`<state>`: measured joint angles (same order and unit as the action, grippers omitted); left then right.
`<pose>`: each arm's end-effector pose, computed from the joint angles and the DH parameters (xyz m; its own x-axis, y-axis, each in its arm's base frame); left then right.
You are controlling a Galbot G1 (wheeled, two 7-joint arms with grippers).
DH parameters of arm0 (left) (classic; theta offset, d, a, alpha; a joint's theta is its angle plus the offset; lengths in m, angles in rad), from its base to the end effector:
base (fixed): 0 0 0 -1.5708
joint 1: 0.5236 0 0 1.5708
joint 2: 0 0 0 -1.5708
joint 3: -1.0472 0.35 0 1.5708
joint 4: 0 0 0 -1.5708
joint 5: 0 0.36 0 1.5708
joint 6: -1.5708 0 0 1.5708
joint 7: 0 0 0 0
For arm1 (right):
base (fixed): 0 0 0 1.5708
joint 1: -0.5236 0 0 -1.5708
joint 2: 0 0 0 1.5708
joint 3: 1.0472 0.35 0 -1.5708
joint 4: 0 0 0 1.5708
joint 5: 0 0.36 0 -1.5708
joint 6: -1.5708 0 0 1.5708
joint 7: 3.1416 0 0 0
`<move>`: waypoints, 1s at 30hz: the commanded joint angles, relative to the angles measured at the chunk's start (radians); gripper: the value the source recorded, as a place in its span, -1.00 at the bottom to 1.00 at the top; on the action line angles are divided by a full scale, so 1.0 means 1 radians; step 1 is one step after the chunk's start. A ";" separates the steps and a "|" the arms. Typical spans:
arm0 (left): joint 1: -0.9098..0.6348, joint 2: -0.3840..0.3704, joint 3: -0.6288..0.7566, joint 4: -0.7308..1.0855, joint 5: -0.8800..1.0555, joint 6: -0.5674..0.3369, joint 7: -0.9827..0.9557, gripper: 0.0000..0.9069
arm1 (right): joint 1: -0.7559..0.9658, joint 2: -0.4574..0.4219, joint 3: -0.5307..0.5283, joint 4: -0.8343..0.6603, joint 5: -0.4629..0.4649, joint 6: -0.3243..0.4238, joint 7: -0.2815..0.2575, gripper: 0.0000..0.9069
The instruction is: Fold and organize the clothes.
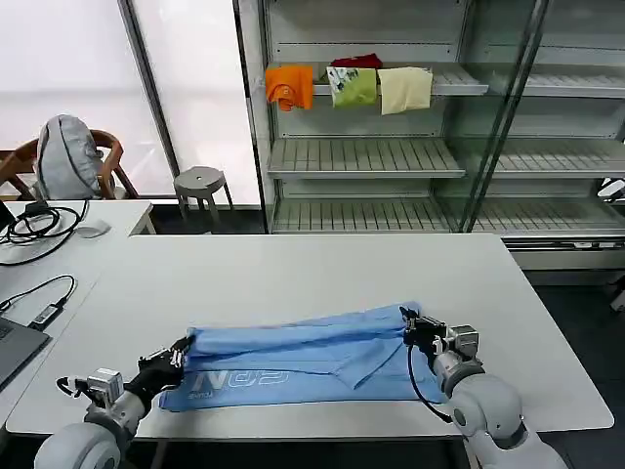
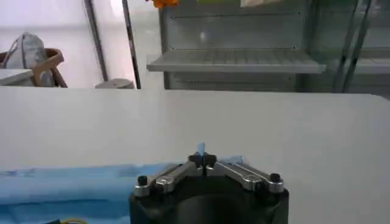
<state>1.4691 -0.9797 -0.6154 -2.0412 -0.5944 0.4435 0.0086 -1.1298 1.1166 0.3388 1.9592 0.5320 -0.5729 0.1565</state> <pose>0.2347 0.1285 -0.2574 -0.8934 0.1851 0.4094 0.1928 0.9810 -0.0228 0.3083 -0.0387 -0.2451 -0.9028 -0.2004 0.3805 -0.2023 0.9787 0.0352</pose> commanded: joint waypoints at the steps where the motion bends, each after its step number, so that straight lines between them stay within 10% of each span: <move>1: 0.020 0.004 0.000 0.013 0.015 -0.008 0.002 0.27 | -0.001 0.001 -0.001 0.004 -0.004 -0.001 -0.003 -1.00; 2: 0.014 0.004 0.002 0.018 0.021 -0.006 -0.003 1.00 | -0.001 0.001 0.000 0.005 -0.006 0.000 -0.008 -0.87; 3: 0.009 0.005 0.006 0.021 0.039 -0.005 -0.020 1.00 | -0.003 0.000 0.001 0.008 -0.012 -0.002 -0.014 1.00; 30: 0.101 -0.083 0.045 -0.183 -0.043 -0.002 -0.393 1.00 | -0.238 0.008 0.124 0.255 -0.216 0.021 -0.075 1.00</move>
<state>1.5483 -1.0145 -0.6324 -2.1899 -0.6115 0.4472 -0.1671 -1.2819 1.1160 0.4385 2.1468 0.3812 -0.5600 0.0900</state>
